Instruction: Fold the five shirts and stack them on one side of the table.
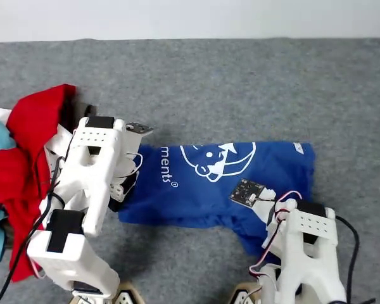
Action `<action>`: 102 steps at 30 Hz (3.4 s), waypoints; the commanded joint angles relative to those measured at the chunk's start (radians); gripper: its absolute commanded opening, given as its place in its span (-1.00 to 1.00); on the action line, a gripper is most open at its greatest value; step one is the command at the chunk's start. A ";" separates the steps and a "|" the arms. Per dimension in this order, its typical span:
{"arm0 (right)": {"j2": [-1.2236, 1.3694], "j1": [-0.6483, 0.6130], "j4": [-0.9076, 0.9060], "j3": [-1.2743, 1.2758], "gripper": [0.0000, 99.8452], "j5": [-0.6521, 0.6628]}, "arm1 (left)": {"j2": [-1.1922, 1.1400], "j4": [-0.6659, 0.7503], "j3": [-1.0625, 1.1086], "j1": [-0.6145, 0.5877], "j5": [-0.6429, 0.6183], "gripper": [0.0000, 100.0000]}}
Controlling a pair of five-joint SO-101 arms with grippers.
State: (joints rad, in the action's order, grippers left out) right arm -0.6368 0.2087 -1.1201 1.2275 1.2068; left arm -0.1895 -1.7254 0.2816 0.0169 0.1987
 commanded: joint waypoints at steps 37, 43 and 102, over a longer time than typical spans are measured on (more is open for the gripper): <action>-0.004 0.007 -0.151 -0.011 -0.45 0.147 | 0.037 -0.028 -0.002 -0.002 -0.005 -0.99; -0.005 0.007 -0.079 0.034 -0.52 0.147 | 0.037 -0.028 -0.002 -0.002 -0.005 -0.99; -0.015 0.067 -0.038 -0.008 -0.98 0.221 | 0.037 -0.028 -0.002 -0.002 0.051 -0.99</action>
State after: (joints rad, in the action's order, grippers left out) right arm -0.6582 0.2685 -1.1093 1.2750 1.4216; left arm -0.1895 -1.7238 0.2816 0.0169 0.2417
